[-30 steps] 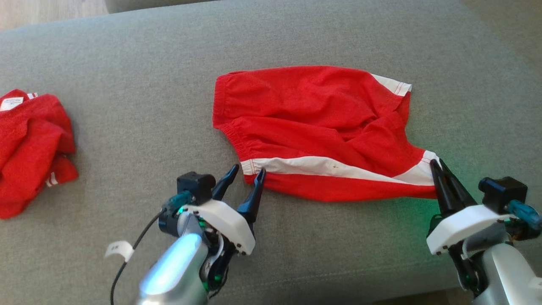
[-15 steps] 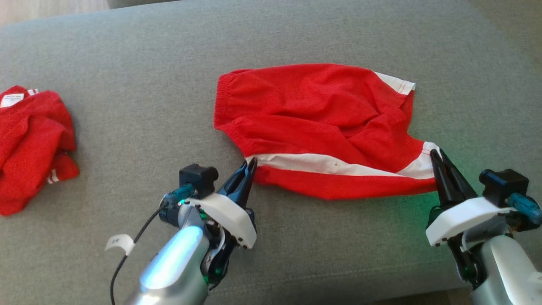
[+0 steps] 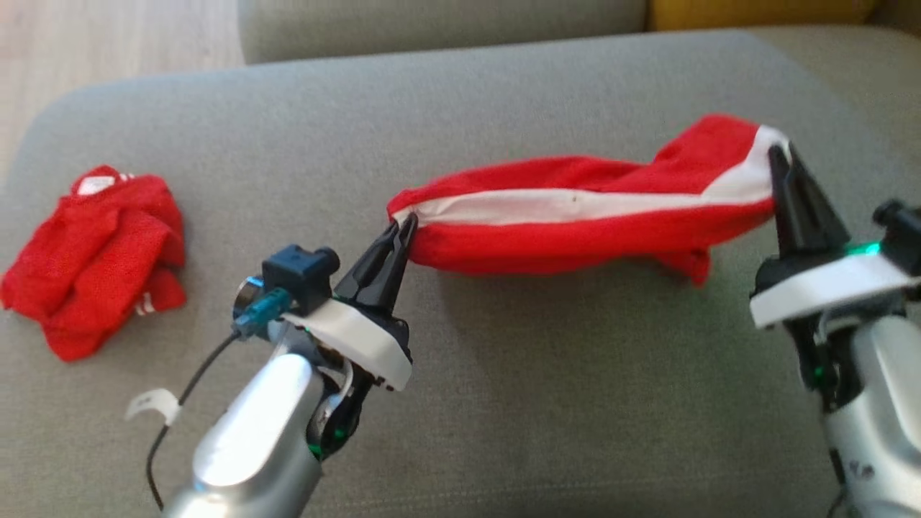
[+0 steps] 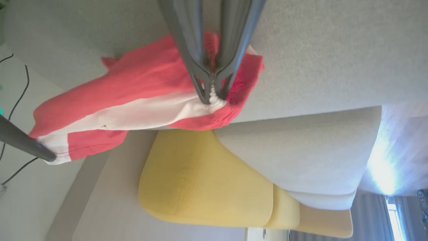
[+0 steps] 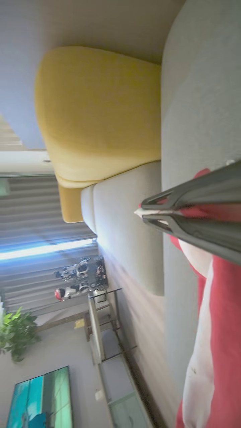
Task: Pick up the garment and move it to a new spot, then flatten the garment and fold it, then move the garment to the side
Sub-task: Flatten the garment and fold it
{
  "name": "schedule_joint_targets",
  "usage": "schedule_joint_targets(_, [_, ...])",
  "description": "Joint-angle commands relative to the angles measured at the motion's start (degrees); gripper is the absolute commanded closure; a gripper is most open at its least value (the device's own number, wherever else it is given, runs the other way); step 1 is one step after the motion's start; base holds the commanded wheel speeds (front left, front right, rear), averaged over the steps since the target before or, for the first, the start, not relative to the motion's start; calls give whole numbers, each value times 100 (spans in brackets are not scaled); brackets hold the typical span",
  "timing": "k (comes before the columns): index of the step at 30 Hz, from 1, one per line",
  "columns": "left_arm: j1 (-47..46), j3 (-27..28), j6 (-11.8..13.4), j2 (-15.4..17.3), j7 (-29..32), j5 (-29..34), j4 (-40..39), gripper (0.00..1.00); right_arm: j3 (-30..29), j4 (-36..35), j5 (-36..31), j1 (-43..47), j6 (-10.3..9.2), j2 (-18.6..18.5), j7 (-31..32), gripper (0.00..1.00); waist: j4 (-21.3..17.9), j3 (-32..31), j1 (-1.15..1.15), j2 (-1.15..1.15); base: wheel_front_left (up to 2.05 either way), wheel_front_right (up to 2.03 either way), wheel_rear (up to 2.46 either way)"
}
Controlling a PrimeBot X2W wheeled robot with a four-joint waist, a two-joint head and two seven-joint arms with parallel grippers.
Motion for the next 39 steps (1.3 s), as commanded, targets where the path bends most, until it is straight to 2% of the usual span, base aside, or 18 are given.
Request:
schedule_joint_targets(1, [-304, 260, -6, 215, 85, 29, -450, 100, 121, -217, 178, -372, -4, -99, -103, 100, 76, -258, 0, 0, 0, 0, 0])
schedule_joint_targets(9, [-479, 429, 83, 523, 553, -66, -1454, 100, 124, -275, 675, -913, -4, -66, -144, 100, 98, -544, 0, 0, 0, 0, 0])
schedule_joint_targets(15, [-493, 676, 296, 652, 724, -186, -2152, 100, -44, -401, 905, -1139, -4, -12, -102, 100, 92, -695, 0, 0, 0, 0, 0])
schedule_joint_targets(22, [-460, 841, 528, 677, 686, -191, -2801, 100, -416, -805, 780, -1130, -4, 120, 211, 100, 148, -826, 0, 0, 0, 0, 0])
schedule_joint_targets(27, [-326, 811, 658, 651, 688, -162, -3177, 100, -822, -1445, 535, -802, -4, 419, 576, 100, 228, -880, 0, 0, 0, 0, 0])
schedule_joint_targets(34, [-159, 663, 662, 744, 986, -228, -3504, 100, -1259, -2371, 278, -225, -4, 920, 1321, 100, 315, -847, 0, 0, 0, 0, 0])
schedule_joint_targets(37, [-246, 665, 609, 829, 1179, -298, -3476, 100, -1365, -2537, 210, -252, -4, 1024, 1619, 100, 313, -761, 0, 0, 0, 0, 0])
schedule_joint_targets(39, [-390, 656, 486, 804, 1381, -517, -3364, 100, -1393, -2513, 160, -410, -4, 1067, 1822, 100, 311, -671, 0, 0, 0, 0, 0])
